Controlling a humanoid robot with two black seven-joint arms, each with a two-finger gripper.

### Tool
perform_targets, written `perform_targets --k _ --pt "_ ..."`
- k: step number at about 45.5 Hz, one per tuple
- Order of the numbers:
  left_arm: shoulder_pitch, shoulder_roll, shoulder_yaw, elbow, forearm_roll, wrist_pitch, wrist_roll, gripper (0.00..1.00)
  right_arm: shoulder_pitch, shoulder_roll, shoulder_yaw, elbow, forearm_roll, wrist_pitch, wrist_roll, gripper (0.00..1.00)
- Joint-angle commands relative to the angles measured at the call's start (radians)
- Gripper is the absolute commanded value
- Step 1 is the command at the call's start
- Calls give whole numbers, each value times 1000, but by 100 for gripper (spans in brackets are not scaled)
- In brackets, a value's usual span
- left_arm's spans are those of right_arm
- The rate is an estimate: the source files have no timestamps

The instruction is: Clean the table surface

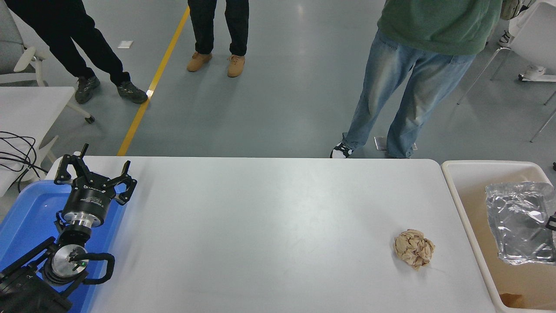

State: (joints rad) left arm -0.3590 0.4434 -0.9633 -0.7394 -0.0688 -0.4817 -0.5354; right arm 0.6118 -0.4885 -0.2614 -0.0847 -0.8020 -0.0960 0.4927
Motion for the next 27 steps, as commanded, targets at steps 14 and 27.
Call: perform_targets --k 14,27 --pt "0 0 0 0 0 0 0 99 -1 36 -10 -4 10 -68 -105 0" --pt "0 0 0 0 1 0 0 99 -1 34 -25 -4 10 -71 -105 0"
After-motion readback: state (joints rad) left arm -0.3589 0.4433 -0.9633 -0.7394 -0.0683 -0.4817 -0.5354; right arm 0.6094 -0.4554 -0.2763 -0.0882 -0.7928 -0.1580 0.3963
